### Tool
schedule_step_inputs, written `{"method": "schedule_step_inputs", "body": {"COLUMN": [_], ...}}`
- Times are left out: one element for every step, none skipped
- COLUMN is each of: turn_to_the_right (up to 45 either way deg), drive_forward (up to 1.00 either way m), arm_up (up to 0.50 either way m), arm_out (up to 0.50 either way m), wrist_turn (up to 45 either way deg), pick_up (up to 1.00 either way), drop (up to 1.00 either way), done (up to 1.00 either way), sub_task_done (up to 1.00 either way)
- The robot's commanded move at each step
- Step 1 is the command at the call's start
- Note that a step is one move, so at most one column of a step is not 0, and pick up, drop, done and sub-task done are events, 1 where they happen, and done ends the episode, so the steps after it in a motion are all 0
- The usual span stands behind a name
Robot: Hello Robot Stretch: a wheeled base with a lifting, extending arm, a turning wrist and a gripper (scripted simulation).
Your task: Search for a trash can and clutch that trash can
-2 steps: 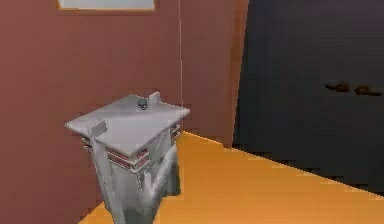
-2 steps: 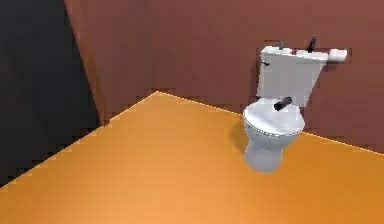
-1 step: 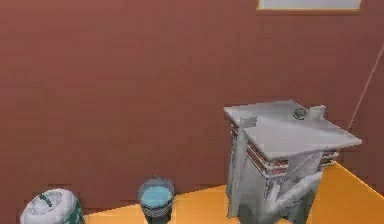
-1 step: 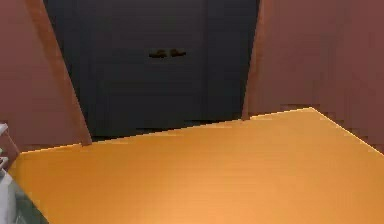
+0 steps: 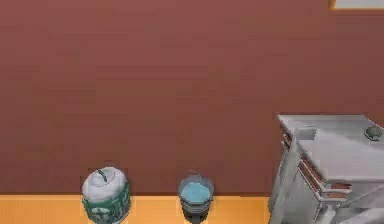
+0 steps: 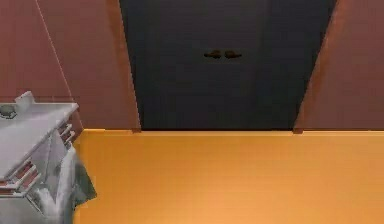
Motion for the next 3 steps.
{"method": "schedule_step_inputs", "body": {"turn_to_the_right": [0.0,-45.0,-45.0], "drive_forward": [0.25,0.0,0.0], "arm_up": [0.0,0.0,0.0], "arm_out": [0.0,0.0,0.0], "wrist_turn": [0.0,0.0,0.0], "pick_up": [0.0,0.0,0.0], "drop": [0.0,0.0,0.0], "done": [0.0,0.0,0.0], "sub_task_done": [0.0,0.0,0.0]}}
